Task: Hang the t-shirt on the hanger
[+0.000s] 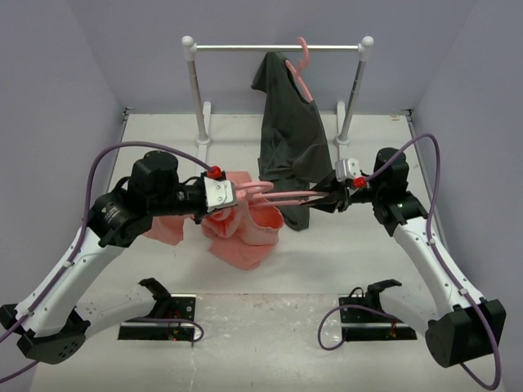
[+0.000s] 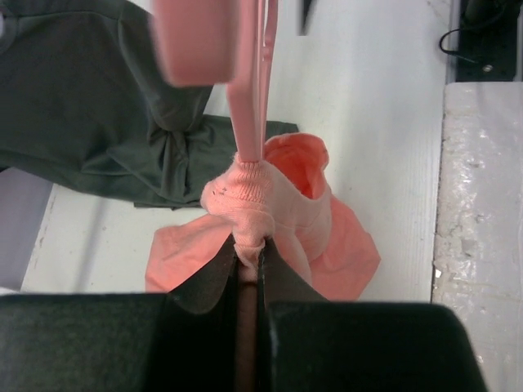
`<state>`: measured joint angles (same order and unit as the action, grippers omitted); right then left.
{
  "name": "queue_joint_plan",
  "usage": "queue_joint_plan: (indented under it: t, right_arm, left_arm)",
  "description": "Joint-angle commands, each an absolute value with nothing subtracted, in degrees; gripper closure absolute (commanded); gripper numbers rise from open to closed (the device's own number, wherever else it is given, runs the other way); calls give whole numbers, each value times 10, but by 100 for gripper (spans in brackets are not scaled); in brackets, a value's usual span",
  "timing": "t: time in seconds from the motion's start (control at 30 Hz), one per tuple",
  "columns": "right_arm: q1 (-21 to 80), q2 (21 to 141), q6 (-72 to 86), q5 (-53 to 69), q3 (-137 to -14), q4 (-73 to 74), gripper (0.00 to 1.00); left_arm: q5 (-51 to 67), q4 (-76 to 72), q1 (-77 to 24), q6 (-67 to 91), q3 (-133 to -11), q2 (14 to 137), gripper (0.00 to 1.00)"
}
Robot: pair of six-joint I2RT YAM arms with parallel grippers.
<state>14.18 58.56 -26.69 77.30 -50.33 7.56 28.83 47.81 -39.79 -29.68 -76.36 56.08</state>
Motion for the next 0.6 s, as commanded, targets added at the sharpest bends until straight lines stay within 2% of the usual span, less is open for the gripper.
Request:
queue_joint_plan:
  t: [0.0, 0.07, 0.1, 0.13, 0.17, 0.23, 0.27, 0.33, 0.4, 0.43, 0.5, 0.57]
  right_arm:
    - [144, 586, -115, 745, -494, -81, 2]
    - [143, 575, -27, 659, -484, -113, 1]
    - [142, 561, 46, 554, -481, -114, 1]
    - [142, 559, 90, 537, -482, -102, 1]
    - [142, 535, 207, 314, -493, -59, 1]
    - [139, 493, 355, 69, -495, 59, 1]
    - [139, 481, 387, 53, -481, 55, 2]
    - [141, 465, 462, 118, -422, -9, 15]
    - [183, 485, 536, 166, -386, -60, 18]
    - [219, 507, 553, 159, -390, -59, 17]
    - [281, 561, 551, 105, -414, -46, 2]
    - [349, 596, 549, 47, -443, -49, 1]
  left_arm:
    - [253, 391, -397, -284, -745, 533, 100]
    - [218, 381, -397, -270, -739, 526, 100]
    - [195, 381, -397, -260, -740, 526, 100]
    - [188, 383, -397, -255, -741, 526, 100]
    - [180, 386, -397, -245, -743, 526, 100]
    - [162, 385, -397, -226, -743, 526, 100]
    - [147, 384, -397, -214, -742, 530, 100]
    - [142, 388, -397, -204, -739, 537, 100]
    - [159, 386, -397, -196, -734, 545, 100]
    - [170, 383, -397, -195, -731, 549, 100]
    - [173, 375, -398, -189, -730, 558, 100]
    - [166, 369, -397, -183, -731, 564, 100]
